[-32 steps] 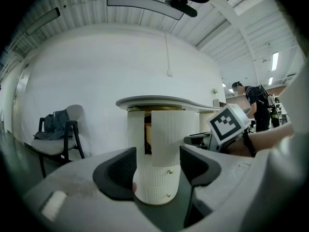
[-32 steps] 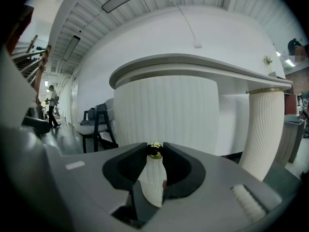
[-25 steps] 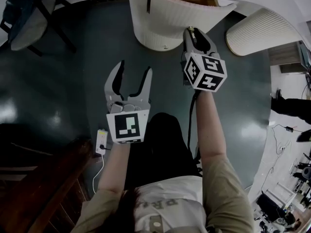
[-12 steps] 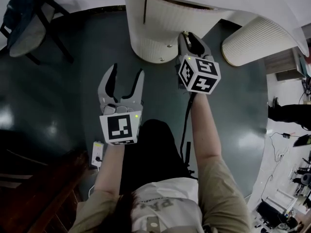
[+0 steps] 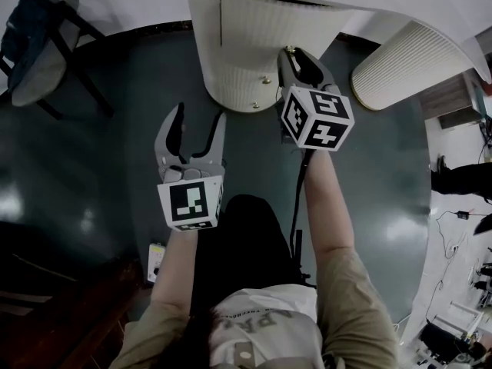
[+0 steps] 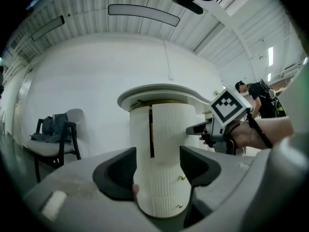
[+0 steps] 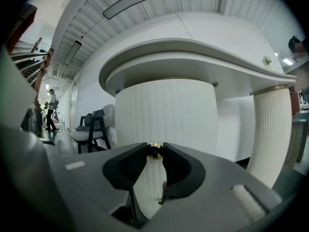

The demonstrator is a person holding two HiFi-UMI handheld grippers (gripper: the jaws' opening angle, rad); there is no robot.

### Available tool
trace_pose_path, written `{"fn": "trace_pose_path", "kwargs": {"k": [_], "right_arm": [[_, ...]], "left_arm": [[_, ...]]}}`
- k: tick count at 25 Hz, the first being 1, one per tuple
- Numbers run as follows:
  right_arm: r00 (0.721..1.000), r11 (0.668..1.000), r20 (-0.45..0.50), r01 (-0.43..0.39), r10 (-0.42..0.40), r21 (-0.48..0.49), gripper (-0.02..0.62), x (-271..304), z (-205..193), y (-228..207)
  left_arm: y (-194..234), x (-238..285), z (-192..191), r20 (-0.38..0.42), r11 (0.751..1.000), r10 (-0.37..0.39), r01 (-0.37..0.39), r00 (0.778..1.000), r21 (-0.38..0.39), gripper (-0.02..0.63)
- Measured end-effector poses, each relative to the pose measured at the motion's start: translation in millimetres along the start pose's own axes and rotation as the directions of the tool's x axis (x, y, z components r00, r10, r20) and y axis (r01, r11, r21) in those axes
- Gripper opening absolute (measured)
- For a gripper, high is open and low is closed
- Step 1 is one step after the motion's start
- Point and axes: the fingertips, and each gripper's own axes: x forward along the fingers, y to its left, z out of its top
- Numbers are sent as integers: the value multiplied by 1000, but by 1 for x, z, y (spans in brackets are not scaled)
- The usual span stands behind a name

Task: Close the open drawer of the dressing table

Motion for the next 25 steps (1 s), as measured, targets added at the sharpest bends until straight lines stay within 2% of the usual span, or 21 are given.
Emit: {"fn": "trace_pose_path", "kwargs": {"k": [9, 16, 25], "right_arm": [[999, 1000, 30, -16, 16, 5, 106, 13, 5, -5], [1000, 1000, 13, -19, 19, 8, 106, 26, 7, -8], [1000, 1000, 4, -4, 4, -2, 106, 33, 7, -9]], "left_arm": [[3, 14, -13, -12, 1000, 18, -17, 1000, 17, 291], [12, 17, -19, -52, 999, 36, -35, 998, 21, 307], [17, 16, -19, -50, 999, 32, -31, 998, 34, 308]]}}
